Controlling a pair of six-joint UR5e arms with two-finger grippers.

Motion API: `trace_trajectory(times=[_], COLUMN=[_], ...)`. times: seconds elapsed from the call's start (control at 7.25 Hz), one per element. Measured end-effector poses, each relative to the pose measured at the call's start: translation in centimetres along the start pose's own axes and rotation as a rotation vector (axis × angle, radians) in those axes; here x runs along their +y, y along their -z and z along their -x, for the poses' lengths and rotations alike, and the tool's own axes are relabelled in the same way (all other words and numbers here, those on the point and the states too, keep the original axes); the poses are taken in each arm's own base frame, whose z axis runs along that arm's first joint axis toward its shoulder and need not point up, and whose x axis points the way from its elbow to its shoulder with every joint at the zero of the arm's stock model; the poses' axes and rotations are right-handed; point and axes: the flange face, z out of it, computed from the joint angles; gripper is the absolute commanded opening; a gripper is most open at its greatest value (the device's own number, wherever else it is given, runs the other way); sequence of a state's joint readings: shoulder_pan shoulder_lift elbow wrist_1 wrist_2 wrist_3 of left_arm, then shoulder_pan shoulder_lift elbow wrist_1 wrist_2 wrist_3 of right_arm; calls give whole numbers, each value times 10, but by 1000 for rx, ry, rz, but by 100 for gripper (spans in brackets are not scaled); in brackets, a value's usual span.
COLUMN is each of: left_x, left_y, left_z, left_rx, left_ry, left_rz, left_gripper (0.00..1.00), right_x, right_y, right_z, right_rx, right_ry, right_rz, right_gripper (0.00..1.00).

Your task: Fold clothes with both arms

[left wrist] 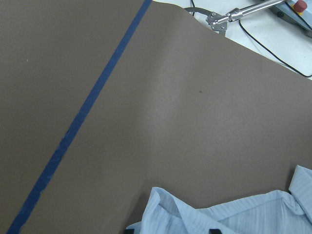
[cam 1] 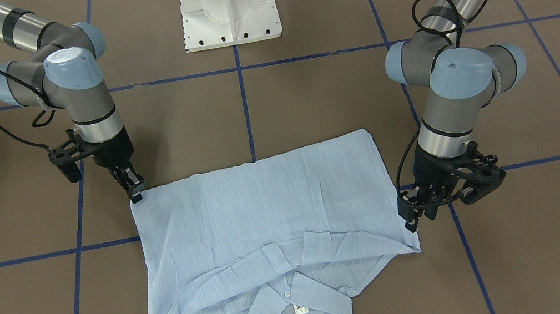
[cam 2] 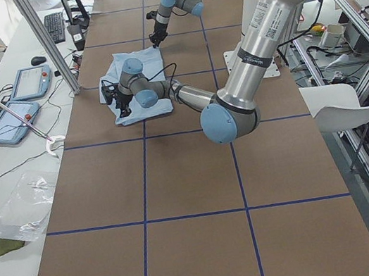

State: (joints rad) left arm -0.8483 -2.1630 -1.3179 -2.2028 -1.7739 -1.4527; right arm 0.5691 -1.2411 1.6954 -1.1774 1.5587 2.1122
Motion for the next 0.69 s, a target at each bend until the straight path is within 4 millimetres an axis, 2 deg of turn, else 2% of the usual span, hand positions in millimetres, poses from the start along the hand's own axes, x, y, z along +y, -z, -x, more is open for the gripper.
trace_trajectory(times=[0.14, 0.41, 0.69], left_x=[0, 8, 24], left_y=[3, 27, 68], left_z=[-2, 3, 23], left_rx=[8, 47, 98], left_ry=[-2, -13, -26], left_rz=[0, 20, 68], left_gripper=[76, 100, 100], right_x=[1, 1, -1], right_y=[5, 20, 44], right_z=[2, 5, -8], right_rx=[-9, -30, -47], right_ry=[-1, -2, 1], right_rz=[5, 17, 42], right_gripper=[0, 0, 0])
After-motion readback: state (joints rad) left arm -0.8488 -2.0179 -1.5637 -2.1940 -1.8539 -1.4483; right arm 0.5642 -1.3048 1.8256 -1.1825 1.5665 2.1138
